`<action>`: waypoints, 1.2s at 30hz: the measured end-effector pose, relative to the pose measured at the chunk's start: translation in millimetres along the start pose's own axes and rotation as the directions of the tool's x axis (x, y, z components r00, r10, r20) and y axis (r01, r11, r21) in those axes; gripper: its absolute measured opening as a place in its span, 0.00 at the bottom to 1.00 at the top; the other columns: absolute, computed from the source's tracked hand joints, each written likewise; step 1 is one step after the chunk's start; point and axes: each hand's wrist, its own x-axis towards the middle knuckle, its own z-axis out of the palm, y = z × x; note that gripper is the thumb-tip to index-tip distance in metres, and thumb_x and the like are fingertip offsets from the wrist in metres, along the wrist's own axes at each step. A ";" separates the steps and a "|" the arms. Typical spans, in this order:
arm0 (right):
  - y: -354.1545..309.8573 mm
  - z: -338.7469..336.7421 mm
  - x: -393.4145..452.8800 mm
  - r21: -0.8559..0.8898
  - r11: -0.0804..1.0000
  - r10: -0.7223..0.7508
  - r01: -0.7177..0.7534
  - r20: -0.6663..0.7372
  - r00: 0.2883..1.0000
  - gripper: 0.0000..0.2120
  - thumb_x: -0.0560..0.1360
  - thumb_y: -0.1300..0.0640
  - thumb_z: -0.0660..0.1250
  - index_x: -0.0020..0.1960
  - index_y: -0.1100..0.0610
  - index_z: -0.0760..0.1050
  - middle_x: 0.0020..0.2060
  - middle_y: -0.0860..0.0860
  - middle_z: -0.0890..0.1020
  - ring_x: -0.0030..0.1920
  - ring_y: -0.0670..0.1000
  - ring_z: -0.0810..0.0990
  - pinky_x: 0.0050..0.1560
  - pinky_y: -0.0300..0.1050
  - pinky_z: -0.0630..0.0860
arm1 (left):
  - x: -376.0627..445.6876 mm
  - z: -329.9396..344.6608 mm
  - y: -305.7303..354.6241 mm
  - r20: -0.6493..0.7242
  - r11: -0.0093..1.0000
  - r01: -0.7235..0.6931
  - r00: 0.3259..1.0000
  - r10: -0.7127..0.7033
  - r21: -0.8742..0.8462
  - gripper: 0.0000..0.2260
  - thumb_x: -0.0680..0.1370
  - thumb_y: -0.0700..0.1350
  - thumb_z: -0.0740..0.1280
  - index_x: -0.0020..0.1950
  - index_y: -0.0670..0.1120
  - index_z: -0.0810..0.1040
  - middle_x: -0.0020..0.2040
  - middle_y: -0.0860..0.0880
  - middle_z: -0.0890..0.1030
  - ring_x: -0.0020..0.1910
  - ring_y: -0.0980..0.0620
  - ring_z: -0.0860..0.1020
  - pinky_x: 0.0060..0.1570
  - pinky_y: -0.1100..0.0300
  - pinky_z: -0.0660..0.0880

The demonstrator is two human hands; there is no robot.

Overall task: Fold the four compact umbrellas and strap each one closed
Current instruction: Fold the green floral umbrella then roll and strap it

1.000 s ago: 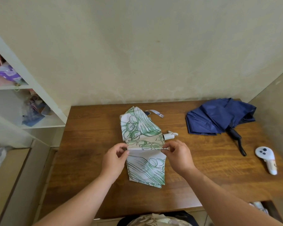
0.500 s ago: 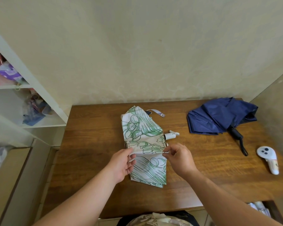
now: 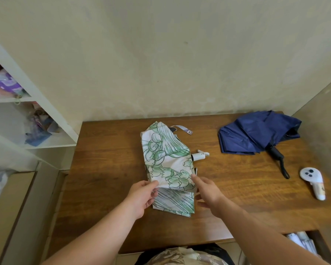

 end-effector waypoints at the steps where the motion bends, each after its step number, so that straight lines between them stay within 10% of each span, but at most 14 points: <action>1: 0.3 1.5 -0.1 -0.033 0.999 -0.001 0.000 -0.032 0.999 0.20 0.81 0.37 0.65 0.61 0.52 0.78 0.48 0.51 0.82 0.41 0.52 0.79 0.42 0.47 0.76 | -0.1 0.5 -0.9 0.002 1.000 -0.002 1.000 0.002 -0.009 0.09 0.80 0.47 0.74 0.57 0.44 0.83 0.53 0.43 0.88 0.43 0.52 0.85 0.44 0.58 0.79; 6: 5.8 2.0 0.7 0.137 0.967 0.202 -0.216 0.111 0.973 0.19 0.81 0.38 0.67 0.58 0.53 0.81 0.37 0.52 0.74 0.33 0.51 0.71 0.32 0.43 0.69 | 0.5 1.9 -4.6 0.042 0.996 -0.030 0.999 0.033 -0.082 0.07 0.81 0.43 0.74 0.56 0.42 0.82 0.46 0.45 0.87 0.47 0.49 0.85 0.52 0.54 0.79; 11: 1.0 7.2 11.1 0.285 0.950 0.103 -0.128 0.102 0.989 0.15 0.81 0.46 0.70 0.58 0.57 0.80 0.47 0.57 0.85 0.37 0.56 0.83 0.37 0.46 0.79 | 4.7 -1.0 -10.5 0.041 0.999 -0.023 0.999 0.024 -0.034 0.06 0.80 0.43 0.74 0.55 0.42 0.82 0.46 0.45 0.87 0.46 0.50 0.84 0.52 0.54 0.79; 17: 17.7 8.4 13.3 -0.068 0.986 -0.157 0.154 -0.040 0.987 0.08 0.73 0.55 0.78 0.46 0.59 0.83 0.40 0.55 0.87 0.37 0.50 0.83 0.43 0.51 0.82 | 11.0 -2.5 -20.5 0.024 0.998 0.065 0.998 -0.065 -0.004 0.08 0.81 0.47 0.73 0.58 0.45 0.82 0.53 0.43 0.87 0.47 0.49 0.86 0.49 0.55 0.81; 24: 47.2 12.9 21.4 0.166 0.986 0.012 0.001 -0.077 0.997 0.13 0.79 0.51 0.74 0.42 0.60 0.81 0.36 0.53 0.85 0.36 0.52 0.81 0.41 0.50 0.79 | 18.3 2.0 -36.4 -0.010 0.989 0.101 0.995 -0.100 0.107 0.10 0.80 0.48 0.75 0.58 0.46 0.83 0.48 0.47 0.87 0.43 0.53 0.85 0.41 0.60 0.79; 36: 76.2 18.7 49.1 -0.087 0.994 0.039 -0.061 -0.234 0.972 0.17 0.67 0.51 0.82 0.34 0.53 0.74 0.29 0.49 0.83 0.35 0.54 0.83 0.38 0.56 0.82 | 31.0 2.0 -54.6 -0.218 0.937 0.041 0.975 0.039 0.348 0.09 0.75 0.43 0.79 0.50 0.45 0.82 0.42 0.47 0.86 0.45 0.46 0.85 0.53 0.48 0.84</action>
